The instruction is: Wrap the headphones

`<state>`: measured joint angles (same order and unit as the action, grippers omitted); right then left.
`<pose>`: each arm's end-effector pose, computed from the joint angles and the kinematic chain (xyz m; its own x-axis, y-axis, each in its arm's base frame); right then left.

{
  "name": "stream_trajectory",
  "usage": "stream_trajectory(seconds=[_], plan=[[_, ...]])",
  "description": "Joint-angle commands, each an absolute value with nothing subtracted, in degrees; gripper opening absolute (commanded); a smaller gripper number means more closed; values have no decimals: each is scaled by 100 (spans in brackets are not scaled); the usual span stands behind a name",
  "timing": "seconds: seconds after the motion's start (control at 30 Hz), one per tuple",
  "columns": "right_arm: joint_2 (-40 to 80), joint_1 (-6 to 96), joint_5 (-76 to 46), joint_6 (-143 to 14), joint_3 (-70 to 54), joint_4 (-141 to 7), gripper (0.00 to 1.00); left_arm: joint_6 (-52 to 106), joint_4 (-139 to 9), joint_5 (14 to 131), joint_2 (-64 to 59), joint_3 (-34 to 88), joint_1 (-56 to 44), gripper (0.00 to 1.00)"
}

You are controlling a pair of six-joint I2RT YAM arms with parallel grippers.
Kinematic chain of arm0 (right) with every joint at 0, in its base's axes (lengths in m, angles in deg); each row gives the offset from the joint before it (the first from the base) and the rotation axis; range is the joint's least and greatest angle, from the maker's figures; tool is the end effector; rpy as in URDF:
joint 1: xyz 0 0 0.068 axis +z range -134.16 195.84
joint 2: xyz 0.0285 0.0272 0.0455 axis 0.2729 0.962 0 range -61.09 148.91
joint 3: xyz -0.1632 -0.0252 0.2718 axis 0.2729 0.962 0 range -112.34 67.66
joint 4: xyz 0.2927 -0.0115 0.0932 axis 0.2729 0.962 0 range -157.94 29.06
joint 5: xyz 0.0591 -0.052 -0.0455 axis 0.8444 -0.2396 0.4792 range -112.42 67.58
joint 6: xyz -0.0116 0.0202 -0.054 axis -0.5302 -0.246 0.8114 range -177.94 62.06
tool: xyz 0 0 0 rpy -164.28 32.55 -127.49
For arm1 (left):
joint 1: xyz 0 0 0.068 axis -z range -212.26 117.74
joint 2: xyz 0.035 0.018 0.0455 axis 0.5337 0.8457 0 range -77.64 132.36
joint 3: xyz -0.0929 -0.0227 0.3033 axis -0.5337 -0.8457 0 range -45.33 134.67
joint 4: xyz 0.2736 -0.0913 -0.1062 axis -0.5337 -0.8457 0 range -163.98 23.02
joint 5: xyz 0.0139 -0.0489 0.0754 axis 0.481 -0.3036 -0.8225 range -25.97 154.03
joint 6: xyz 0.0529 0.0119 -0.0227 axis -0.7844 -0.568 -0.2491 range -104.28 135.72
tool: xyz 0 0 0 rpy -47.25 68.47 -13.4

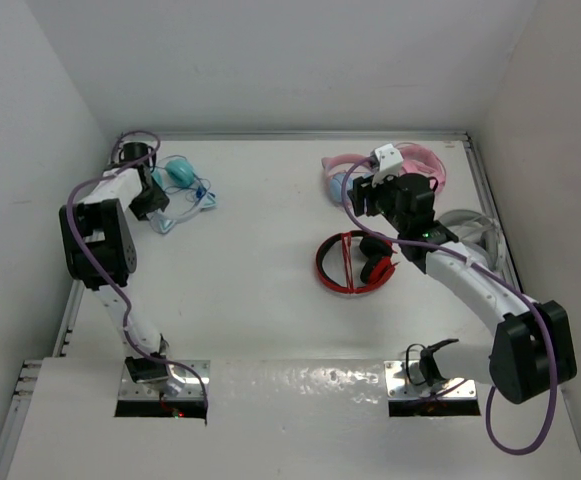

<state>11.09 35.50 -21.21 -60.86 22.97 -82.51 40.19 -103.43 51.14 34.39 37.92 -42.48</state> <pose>0.3073 0.1109 0.3008 -0.2284 -0.0275 -0.9732 -0.3446 0.9372 0.0544 0.4618 0.0929 0.2076 -0.7035 -0.5373 -0.4652 -0.6114 0.7912 0.0107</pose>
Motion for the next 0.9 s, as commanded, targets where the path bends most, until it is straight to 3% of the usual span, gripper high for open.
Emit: stream_trajectory(seconds=[0.0, 0.23, 0.27, 0.3, 0.43, 0.57, 0.73, 0.87], plan=[[1107, 3579, -1899, -6075, 2292, -8613, 59, 4007, -10091, 4882, 3688, 3957, -4228, 45], [1204, 3588, -1864, -5978, 2099, -8613, 59, 3883, -9933, 4882, 4022, 4160, -4201, 39], [1212, 3579, -1864, -5978, 2099, -8613, 60, 3857, -9863, 4874, 4057, 4160, -4184, 37], [1213, 3579, -1873, -5978, 2090, -8605, 60, 3831, -9845, 4847, 4084, 4168, -4175, 27], [1195, 3596, -1890, -6005, 2081, -8578, 60, 3717, -9871, 4750, 4145, 4335, -4175, 3], [1142, 3588, -1917, -5926, 2064, -8526, 60, 3226, -9591, 4742, 3944, 4458, -4175, 0], [1151, 3588, -1855, -5873, 1862, -8411, 61, 716, -8810, 4681, 3497, 5223, -3764, 0], [1274, 3596, -1505, -5995, 1555, -8464, 60, -2515, -7447, 4960, 2871, 5012, -3192, 0]])
